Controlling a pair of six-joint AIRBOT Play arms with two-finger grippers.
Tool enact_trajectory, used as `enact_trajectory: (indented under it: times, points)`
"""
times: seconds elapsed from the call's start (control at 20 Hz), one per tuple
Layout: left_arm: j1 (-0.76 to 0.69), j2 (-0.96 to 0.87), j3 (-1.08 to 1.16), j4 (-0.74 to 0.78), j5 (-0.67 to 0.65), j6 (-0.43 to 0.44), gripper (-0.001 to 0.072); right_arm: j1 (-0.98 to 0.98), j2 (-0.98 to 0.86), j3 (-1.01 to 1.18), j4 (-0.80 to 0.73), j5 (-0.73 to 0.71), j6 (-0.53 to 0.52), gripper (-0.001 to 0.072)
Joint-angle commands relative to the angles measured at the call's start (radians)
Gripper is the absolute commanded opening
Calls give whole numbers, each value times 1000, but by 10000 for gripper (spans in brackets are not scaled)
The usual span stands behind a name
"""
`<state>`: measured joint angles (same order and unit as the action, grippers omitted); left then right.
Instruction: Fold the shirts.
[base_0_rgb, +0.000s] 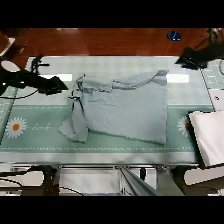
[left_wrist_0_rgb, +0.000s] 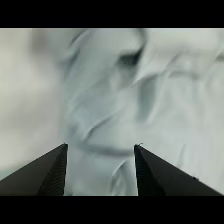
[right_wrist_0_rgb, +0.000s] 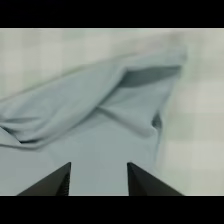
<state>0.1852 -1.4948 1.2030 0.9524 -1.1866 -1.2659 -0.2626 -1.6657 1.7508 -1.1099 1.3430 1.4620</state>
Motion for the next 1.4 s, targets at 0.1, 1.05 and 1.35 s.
enact_trajectory:
  times: [0.1, 1.05, 1.35]
  points:
    - [192, 143, -287, 2, -175, 81, 507, -182, 322, -482, -58, -63, -12, 405]
    - [-188, 111, -521, -183, 198, 180, 18, -269, 672, -1159, 54, -124, -104, 405]
    - [-188, 111, -520, -183, 180, 180, 18, -138, 648, -1281, 0, -34, -79, 405]
